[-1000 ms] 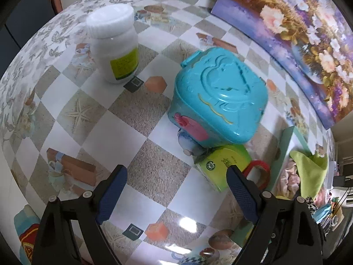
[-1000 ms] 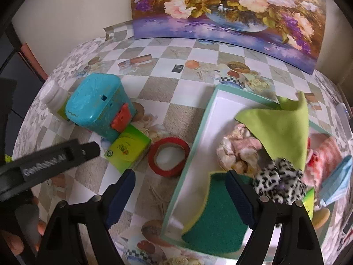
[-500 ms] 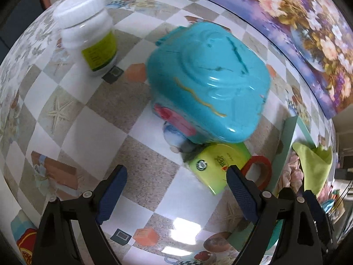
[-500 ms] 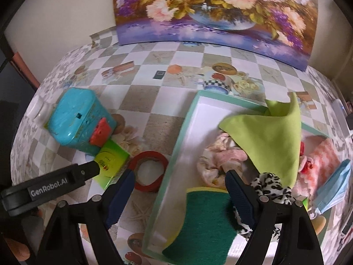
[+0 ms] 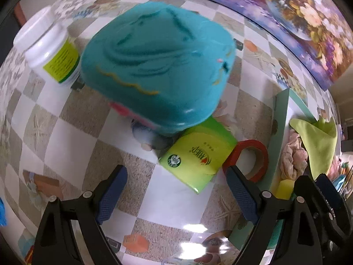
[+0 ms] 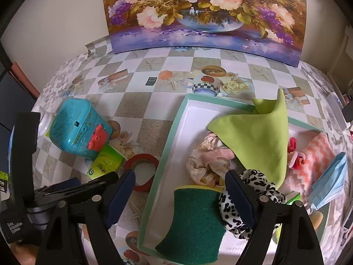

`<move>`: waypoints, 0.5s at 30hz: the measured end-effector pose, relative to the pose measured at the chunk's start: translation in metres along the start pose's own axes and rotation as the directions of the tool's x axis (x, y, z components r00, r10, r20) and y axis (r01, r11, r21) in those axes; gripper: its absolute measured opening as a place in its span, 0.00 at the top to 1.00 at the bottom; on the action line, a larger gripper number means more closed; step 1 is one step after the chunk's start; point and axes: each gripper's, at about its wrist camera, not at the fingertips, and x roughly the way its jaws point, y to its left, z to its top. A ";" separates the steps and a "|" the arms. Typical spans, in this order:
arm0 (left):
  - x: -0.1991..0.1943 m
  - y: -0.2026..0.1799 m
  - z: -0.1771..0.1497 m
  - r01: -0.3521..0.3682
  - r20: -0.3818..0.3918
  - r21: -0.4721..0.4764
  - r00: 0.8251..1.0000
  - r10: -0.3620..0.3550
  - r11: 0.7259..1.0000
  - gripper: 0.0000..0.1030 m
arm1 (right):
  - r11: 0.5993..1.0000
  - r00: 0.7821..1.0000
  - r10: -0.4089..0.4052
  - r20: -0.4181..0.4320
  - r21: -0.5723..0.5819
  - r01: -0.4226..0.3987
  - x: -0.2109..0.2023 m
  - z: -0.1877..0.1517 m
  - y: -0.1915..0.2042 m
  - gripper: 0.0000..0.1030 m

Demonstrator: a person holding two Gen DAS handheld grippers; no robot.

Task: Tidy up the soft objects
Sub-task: 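Reach the left tool to the green tissue pack and close on it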

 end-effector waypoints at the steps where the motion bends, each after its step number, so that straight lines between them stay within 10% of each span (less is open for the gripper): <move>1: 0.000 -0.003 0.001 -0.001 0.008 0.012 1.000 0.001 1.000 0.11 | 1.000 1.000 0.002 0.002 0.002 -0.002 -0.001 0.000 -0.001 0.17; 15: 0.015 -0.023 0.015 0.028 0.032 0.037 0.999 -0.030 0.999 0.27 | 1.000 1.000 0.010 0.002 0.024 -0.010 -0.002 0.000 -0.006 0.17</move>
